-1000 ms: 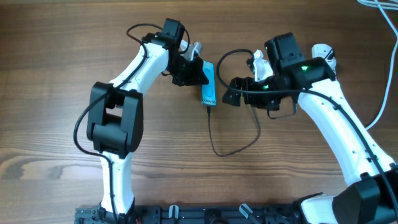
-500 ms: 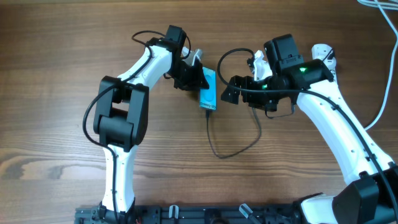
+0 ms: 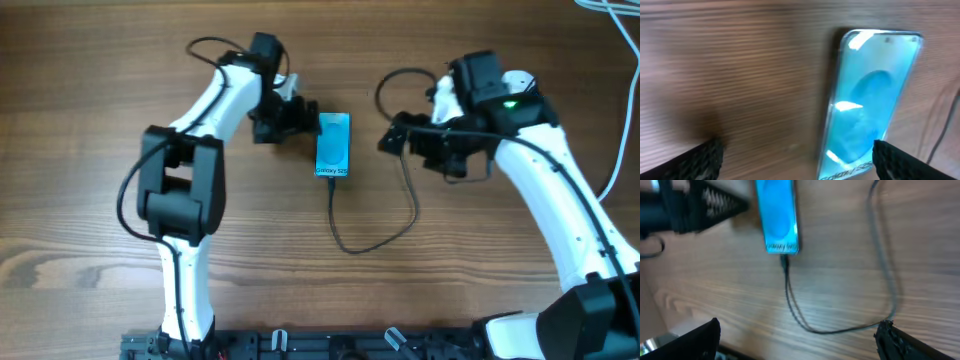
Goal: Plug charger to phone and switch on socket
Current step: 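Raise the left arm away and move the right gripper to the power strip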
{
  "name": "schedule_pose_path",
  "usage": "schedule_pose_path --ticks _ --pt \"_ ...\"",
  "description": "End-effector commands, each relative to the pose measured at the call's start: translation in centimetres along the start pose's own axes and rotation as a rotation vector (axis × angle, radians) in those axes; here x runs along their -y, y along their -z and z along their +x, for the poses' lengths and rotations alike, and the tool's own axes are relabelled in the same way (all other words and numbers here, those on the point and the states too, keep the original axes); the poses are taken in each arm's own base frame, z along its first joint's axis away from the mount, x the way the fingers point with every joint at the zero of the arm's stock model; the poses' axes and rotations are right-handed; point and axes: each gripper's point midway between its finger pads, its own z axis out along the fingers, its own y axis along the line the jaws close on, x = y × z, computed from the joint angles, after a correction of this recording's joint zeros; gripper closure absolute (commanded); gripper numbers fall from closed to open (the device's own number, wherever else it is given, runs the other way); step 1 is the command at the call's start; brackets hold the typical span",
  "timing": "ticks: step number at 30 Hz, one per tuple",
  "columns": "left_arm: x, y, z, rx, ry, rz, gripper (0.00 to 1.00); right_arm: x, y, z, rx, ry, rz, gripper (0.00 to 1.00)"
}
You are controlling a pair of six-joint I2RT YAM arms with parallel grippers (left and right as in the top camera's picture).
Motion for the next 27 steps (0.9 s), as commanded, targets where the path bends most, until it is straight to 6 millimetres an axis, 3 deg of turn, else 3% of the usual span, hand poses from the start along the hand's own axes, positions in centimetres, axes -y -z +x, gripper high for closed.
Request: schedule_pose_path --ticks 1,4,7,9,13,16,20,27 --pt "-3.0 5.4 -1.3 0.13 0.044 -0.098 0.0 1.8 5.2 -3.9 0.181 -0.008 0.072 0.0" --pt "-1.6 13.4 -2.7 0.337 0.015 -0.06 0.0 9.3 10.5 -7.2 0.385 -0.293 0.312 0.0" --pt "-0.7 18.6 -3.9 0.504 -0.015 -0.036 0.0 14.8 13.3 -8.6 0.498 -0.508 0.385 0.0" --pt "-0.6 20.5 -3.9 0.553 -0.019 -0.029 0.0 17.4 14.2 -9.7 0.539 -0.573 0.371 0.0" --pt "-0.6 21.0 -3.8 0.562 -0.019 -0.028 0.0 22.7 15.4 -11.3 0.593 -0.646 0.406 0.0" --pt "-0.6 20.9 -3.8 0.561 -0.019 -0.028 0.0 26.4 14.4 -13.1 0.6 -0.644 0.444 0.0" --pt "-0.6 20.9 -3.8 0.562 -0.02 -0.028 0.0 31.1 11.5 -14.4 0.569 -0.677 0.521 0.0" --pt "-0.6 20.9 -3.8 0.561 -0.019 -0.028 0.0 35.0 5.0 -14.9 0.462 -0.706 0.54 0.0"
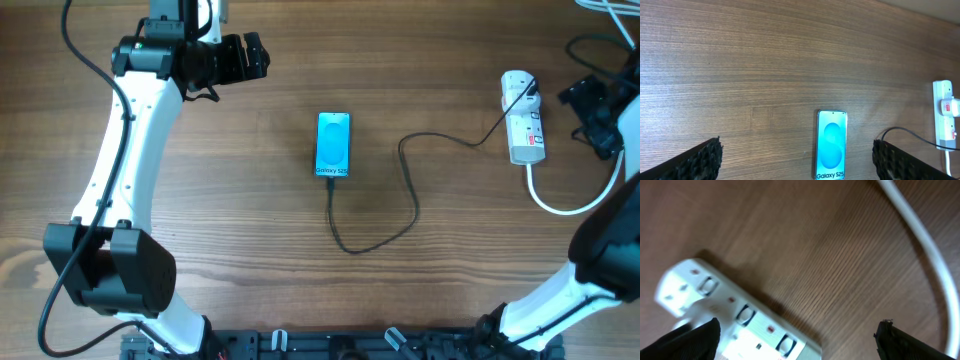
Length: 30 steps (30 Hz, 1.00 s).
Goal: Plug charger to phone and switch on socket
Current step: 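Raise the left arm away and move the right gripper to the power strip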
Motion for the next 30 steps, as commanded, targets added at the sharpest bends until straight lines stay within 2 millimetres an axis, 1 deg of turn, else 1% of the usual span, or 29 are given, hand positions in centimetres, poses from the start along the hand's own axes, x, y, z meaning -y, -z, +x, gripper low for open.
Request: schedule_pose_path --ticks 1,4,5,7,9,10,16,24,27,30 --pt "-0.4 -0.3 0.2 -0.007 0.01 -0.01 0.0 0.9 -3.7 0.9 -0.049 0.037 0.057 0.0" --pt "-0.4 -0.3 0.2 -0.007 0.01 -0.01 0.0 1.2 -5.8 1.7 -0.079 0.071 0.066 0.0" --pt "-0.4 -0.3 0.2 -0.007 0.01 -0.01 0.0 1.1 -6.3 1.9 -0.09 0.071 0.063 0.0" --pt "-0.4 -0.3 0.2 -0.007 0.01 -0.01 0.0 0.3 -6.7 2.4 -0.116 0.096 0.015 0.0" --pt "-0.4 -0.3 0.2 -0.007 0.01 -0.01 0.0 -1.1 -6.8 2.9 -0.143 0.152 -0.069 0.0" --pt "-0.4 -0.3 0.2 -0.007 0.01 -0.01 0.0 -1.3 -6.7 3.0 -0.146 0.152 -0.082 0.0" --pt "-0.4 -0.3 0.2 -0.007 0.01 -0.01 0.0 -1.3 -6.8 3.1 -0.148 0.153 -0.082 0.0" --pt "-0.4 -0.3 0.2 -0.007 0.01 -0.01 0.0 -1.5 -7.3 4.6 -0.192 0.151 -0.116 0.0" --pt "-0.4 -0.3 0.2 -0.007 0.01 -0.01 0.0 -2.3 -7.1 5.2 -0.218 0.153 -0.162 0.0" --pt "-0.4 -0.3 0.2 -0.007 0.01 -0.01 0.0 -1.9 -7.1 5.4 -0.228 0.152 -0.147 0.0"
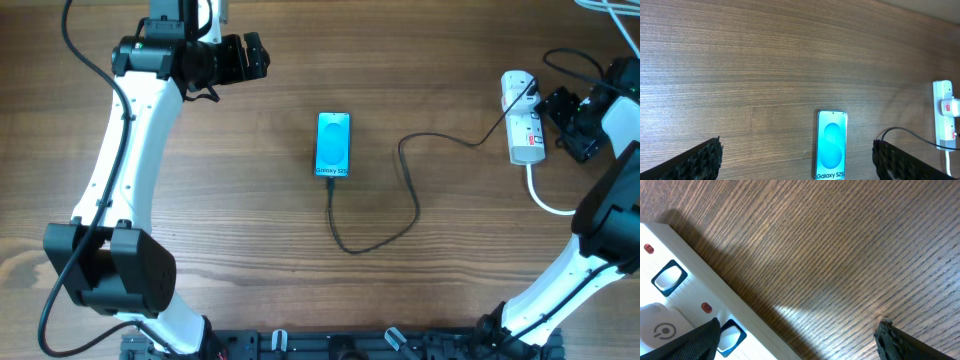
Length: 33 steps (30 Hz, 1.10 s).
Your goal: Plug charger to phone and switch on socket
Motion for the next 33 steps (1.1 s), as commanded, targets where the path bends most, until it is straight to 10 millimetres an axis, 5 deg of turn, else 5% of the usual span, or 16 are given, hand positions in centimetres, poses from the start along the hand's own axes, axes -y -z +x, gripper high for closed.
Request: schedule_pose_path --ticks 1,11,14,17,21,28,33 --pt "-0.4 -0.3 0.2 -0.008 0.01 -0.01 0.0 -0.3 -1.3 2.4 -0.087 0.021 -0.023 0.0" --pt "-0.4 -0.3 0.2 -0.008 0.01 -0.01 0.0 0.1 -1.1 3.6 -0.134 -0.017 -0.003 0.0" --pt "-0.4 -0.3 0.2 -0.008 0.01 -0.01 0.0 0.5 0.6 4.1 -0.149 -0.065 0.018 0.0" --pt "-0.4 -0.3 0.2 -0.008 0.01 -0.01 0.0 0.7 4.3 3.2 -0.085 -0.064 0.058 0.0" --pt "-0.4 -0.3 0.2 -0.008 0.01 -0.01 0.0 2.0 11.8 3.1 0.024 -0.154 0.15 0.0" --pt "-0.4 -0.3 0.2 -0.008 0.01 -0.01 0.0 -0.8 24.0 7.4 0.193 -0.076 0.011 0.0" --pt "-0.4 -0.3 0.2 -0.008 0.01 -0.01 0.0 -2.4 30.1 12.8 0.328 0.049 -0.132 0.0"
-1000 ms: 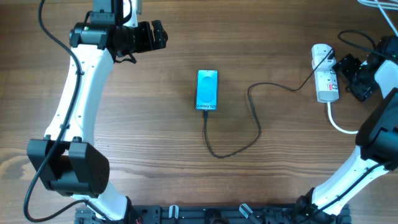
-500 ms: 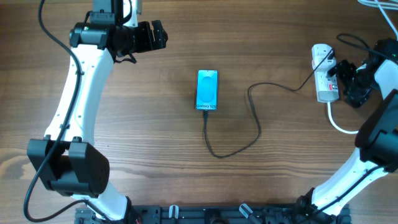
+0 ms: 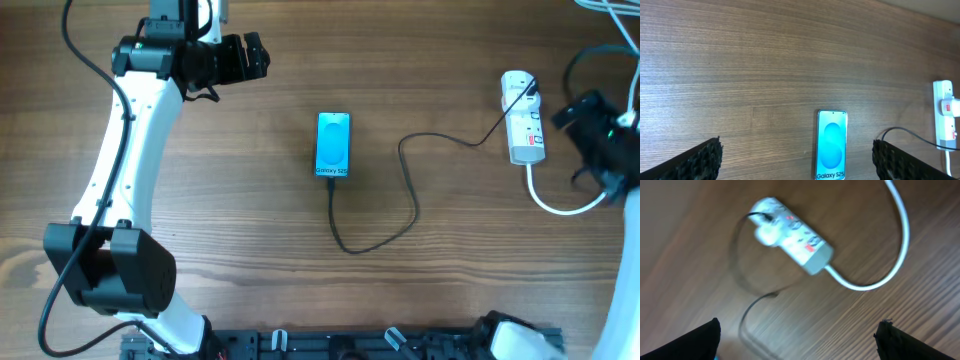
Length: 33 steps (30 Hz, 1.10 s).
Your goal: Plug charger to phone and switch on socket
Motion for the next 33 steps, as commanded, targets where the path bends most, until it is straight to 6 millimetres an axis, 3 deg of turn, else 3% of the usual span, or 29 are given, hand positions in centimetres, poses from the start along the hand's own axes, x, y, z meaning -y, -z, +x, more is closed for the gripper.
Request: schedule_pose_path --ticks 1,5,10,33 --pt "-0.4 -0.3 0.2 -0.007 0.01 -0.01 0.0 -0.4 4.4 3.6 0.064 0.074 -0.096 0.0" --pt "-0.4 -0.3 0.2 -0.007 0.01 -0.01 0.0 0.0 7.9 8.8 0.028 0.096 -0.241 0.0" --pt "-0.4 -0.3 0.2 -0.007 0.01 -0.01 0.0 1.7 10.0 11.2 0.008 -0.022 -0.258 0.0" --pt "-0.4 -0.3 0.2 -0.007 0.01 -0.01 0.0 2.1 9.8 11.4 -0.006 -0.057 -0.232 0.0"
